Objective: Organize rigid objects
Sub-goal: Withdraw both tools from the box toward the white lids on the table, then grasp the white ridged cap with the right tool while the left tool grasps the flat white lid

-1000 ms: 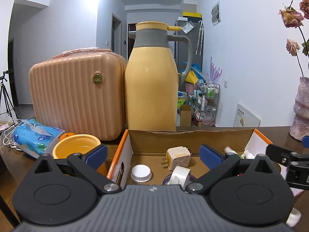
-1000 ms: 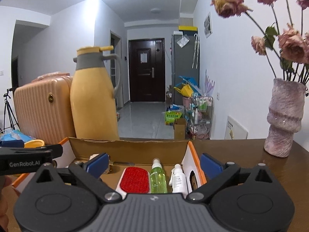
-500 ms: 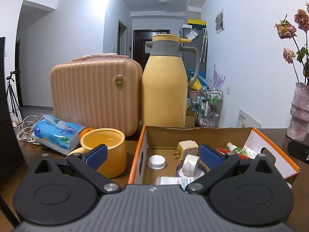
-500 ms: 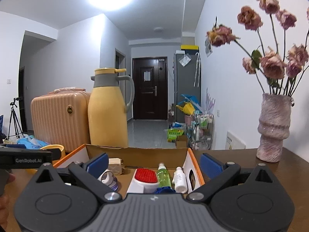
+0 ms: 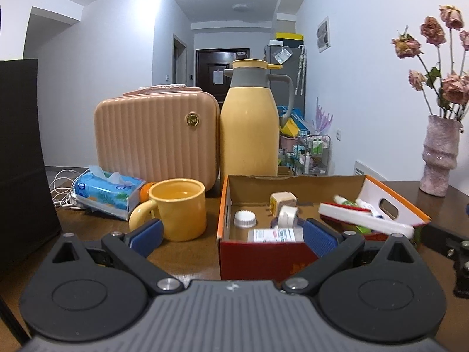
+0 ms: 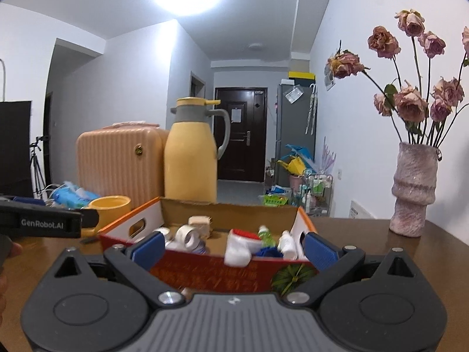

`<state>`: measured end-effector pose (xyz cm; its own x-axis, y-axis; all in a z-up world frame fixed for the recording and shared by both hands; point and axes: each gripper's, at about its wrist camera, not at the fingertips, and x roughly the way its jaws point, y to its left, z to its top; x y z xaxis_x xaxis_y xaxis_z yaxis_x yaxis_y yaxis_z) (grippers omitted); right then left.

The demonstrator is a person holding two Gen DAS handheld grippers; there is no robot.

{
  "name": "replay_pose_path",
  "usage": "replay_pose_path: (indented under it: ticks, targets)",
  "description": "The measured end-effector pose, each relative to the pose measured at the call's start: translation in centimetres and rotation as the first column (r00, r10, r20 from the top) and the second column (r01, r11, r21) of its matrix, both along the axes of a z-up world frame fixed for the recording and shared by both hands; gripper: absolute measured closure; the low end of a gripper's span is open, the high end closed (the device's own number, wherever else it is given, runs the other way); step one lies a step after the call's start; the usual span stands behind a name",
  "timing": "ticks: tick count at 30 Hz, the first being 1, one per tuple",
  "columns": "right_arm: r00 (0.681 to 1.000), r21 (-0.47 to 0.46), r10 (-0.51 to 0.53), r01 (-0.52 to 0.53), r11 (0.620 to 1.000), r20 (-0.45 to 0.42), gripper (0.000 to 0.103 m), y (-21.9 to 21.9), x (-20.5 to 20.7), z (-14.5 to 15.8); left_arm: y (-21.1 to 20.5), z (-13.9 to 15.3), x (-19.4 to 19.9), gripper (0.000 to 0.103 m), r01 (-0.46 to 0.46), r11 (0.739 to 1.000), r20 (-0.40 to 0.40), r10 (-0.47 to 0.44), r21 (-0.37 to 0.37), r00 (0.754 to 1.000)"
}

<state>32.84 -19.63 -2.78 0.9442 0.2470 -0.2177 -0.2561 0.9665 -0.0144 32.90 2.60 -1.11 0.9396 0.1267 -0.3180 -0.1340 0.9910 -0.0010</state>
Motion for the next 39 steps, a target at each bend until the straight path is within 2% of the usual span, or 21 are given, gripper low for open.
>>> replay_pose_path:
  ticks: [11,16,22,27,33,35,39]
  targets:
    - [0.997,-0.017,0.021,-0.022,1.0,-0.074,0.002,0.4,-3.4,-2.1,0.7,-1.5,-4.3,0.0,0.051,0.999,-0.07,-0.052,-0.018,0.996]
    - [0.993,-0.036,0.021,-0.025,0.999,-0.114,0.002,0.8,-4.1,-3.0,0.7,-2.7,-5.4,0.0,0.079,0.997,-0.121,-0.078,0.001,0.99]
    - [0.984,-0.075,0.015,-0.028,0.997,-0.176,0.002,1.6,-3.6,-4.0,0.7,-4.0,-4.9,0.0,0.095,0.995,-0.185,-0.091,0.011,0.979]
    - [0.97,-0.069,0.012,-0.03,0.997,-0.242,0.004,1.8,-2.2,-4.6,0.6,-4.7,-4.0,0.0,0.104,0.995,-0.233,-0.1,0.005,0.967]
    - [0.954,-0.066,0.022,-0.044,0.997,-0.298,0.01,2.8,-0.5,-5.3,0.6,-5.2,-2.9,0.0,0.103,0.995,-0.269,-0.1,-0.001,0.958]
    - [0.951,-0.081,0.014,-0.041,0.996,-0.308,0.019,3.3,0.0,-5.5,0.5,-5.5,-2.4,0.0,0.107,0.994,-0.287,-0.103,-0.002,0.952]
    - [0.94,-0.097,0.008,-0.044,0.994,-0.34,0.028,4.0,0.9,-5.8,0.3,-5.8,-1.7,0.0,0.111,0.994,-0.306,-0.104,0.005,0.946]
